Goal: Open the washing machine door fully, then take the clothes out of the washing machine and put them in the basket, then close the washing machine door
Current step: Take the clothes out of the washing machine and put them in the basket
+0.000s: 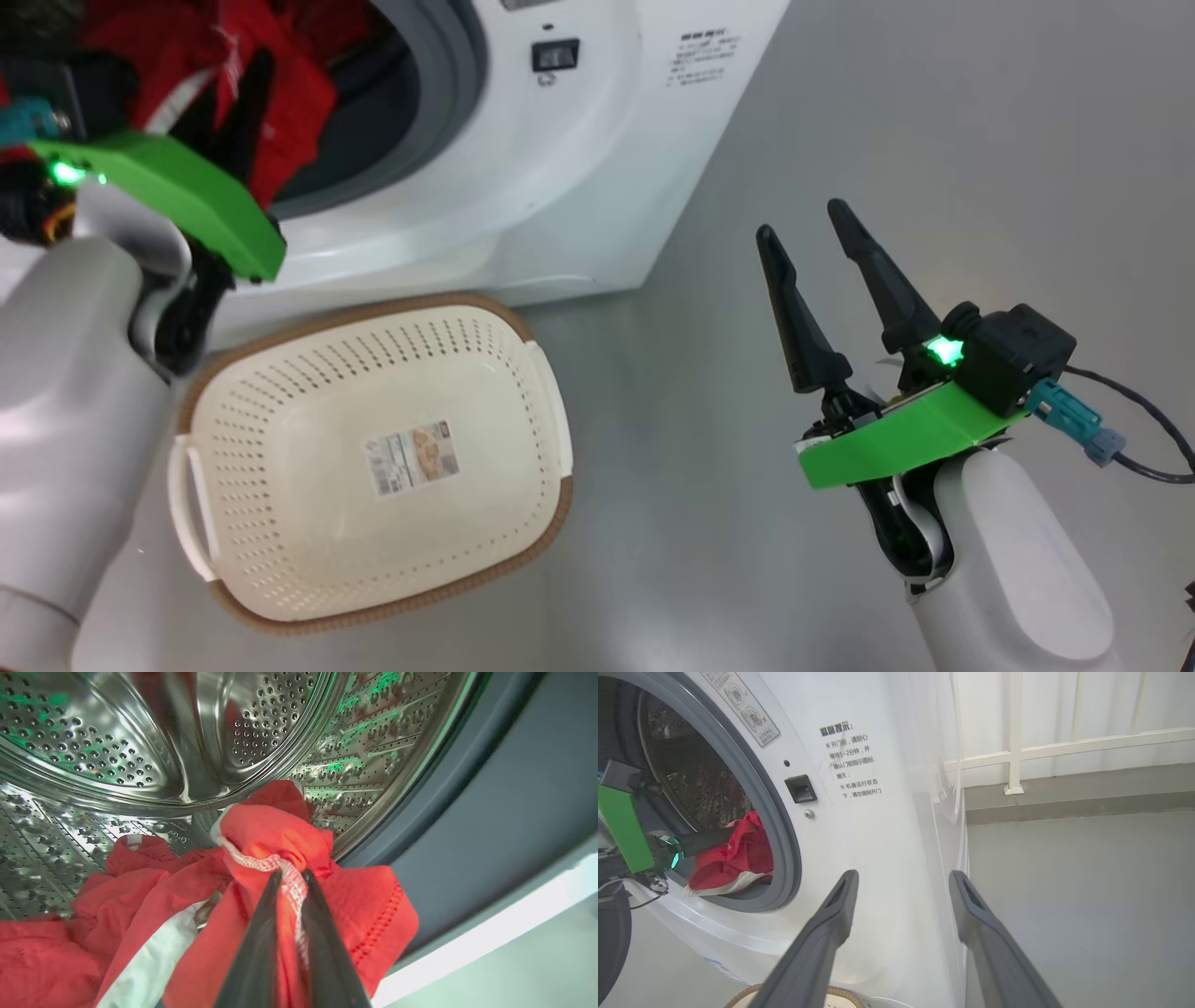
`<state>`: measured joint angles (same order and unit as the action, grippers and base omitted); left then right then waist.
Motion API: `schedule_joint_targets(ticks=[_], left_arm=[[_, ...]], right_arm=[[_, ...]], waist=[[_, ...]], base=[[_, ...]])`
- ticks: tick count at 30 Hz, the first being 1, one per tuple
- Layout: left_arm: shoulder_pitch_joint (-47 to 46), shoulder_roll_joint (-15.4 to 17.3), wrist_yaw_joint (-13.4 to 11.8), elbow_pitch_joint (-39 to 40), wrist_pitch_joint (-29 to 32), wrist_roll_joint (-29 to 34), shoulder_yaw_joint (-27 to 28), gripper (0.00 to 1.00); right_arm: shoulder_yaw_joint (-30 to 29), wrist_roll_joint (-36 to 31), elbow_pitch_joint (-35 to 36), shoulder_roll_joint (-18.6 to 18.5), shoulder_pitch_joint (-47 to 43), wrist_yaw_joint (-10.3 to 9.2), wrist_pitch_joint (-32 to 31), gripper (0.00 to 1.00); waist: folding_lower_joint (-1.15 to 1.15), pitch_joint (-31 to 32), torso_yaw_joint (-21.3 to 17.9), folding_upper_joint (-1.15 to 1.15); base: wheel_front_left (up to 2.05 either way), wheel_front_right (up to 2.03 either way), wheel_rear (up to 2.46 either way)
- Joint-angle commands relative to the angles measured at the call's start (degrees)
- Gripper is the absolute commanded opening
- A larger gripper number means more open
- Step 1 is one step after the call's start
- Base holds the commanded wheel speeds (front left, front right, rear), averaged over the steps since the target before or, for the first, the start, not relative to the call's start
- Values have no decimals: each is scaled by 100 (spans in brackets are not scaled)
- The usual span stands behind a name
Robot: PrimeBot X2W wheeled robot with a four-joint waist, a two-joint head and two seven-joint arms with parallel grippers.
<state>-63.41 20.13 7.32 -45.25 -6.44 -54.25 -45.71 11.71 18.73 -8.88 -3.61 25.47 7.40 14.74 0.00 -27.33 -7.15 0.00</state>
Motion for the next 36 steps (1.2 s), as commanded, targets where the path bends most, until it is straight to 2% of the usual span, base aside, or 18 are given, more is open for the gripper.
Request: schedule_joint_targets(ticks=[1, 9, 16, 25, 32, 33, 36], left_arm=[[72, 289, 16, 187, -154, -38, 81, 0], [623, 313, -28, 560, -501, 58, -72, 0], [1330, 511, -391, 1413, -683, 138, -89, 0], [2470, 1195, -1131, 3350, -786, 223, 82, 0], [3080, 1785, -1872, 5066, -811, 403, 355, 0], [3198, 1914, -2045, 5452, -791, 441, 395, 0], [3379, 2019, -2230, 5801, -734, 448, 391, 0]], right_arm=[[91, 10, 90, 73, -174, 9, 26, 100], [61, 24, -96, 73, -406, 9, 26, 100], [53, 82, -197, 72, -633, 9, 26, 100], [23, 175, -203, 30, -846, 9, 26, 100], [6, 185, -178, -32, -904, 9, 26, 100], [20, 179, -186, -37, -896, 9, 26, 100], [47, 180, -193, -35, -879, 9, 26, 100]], waist=[[0, 358, 203, 0], [0, 975, 403, 0], [0, 1458, 551, 0], [0, 1743, 659, 0], [0, 1770, 771, 0], [0, 1766, 793, 0], [0, 1749, 807, 0]], base=[[0, 0, 0], [0, 0, 0], [0, 0, 0], [0, 0, 0], [0, 0, 0], [0, 0, 0], [0, 0, 0]])
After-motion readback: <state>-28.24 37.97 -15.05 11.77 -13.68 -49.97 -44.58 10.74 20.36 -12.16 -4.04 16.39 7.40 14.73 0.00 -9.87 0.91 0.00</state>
